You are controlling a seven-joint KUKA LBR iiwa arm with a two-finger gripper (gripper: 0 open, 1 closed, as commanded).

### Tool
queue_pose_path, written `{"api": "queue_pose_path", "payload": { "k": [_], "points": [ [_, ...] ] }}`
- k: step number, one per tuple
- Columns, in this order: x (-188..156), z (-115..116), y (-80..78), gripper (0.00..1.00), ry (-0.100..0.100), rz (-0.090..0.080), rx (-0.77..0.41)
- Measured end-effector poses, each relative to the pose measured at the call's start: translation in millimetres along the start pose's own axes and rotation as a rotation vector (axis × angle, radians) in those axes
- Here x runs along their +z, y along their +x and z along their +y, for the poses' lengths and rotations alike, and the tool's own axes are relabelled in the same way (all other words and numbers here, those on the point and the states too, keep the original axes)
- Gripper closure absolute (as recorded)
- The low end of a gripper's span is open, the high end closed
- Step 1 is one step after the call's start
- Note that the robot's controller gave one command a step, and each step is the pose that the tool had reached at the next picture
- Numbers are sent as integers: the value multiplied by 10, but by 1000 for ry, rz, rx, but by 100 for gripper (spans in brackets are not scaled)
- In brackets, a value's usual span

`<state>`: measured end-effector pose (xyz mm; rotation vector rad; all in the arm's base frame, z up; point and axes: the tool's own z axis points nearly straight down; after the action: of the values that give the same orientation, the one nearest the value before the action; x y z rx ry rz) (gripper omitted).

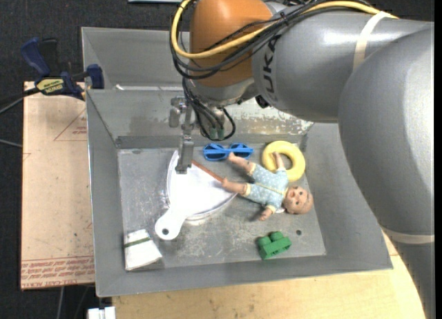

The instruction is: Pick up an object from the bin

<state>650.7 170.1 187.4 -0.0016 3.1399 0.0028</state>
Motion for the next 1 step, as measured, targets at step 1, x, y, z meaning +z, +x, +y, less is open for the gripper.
{"api": "queue_pose_path", "payload": {
  "k": [1],
  "points": [
    [432, 63, 125, 0, -1, -6, -231]
  ]
}}
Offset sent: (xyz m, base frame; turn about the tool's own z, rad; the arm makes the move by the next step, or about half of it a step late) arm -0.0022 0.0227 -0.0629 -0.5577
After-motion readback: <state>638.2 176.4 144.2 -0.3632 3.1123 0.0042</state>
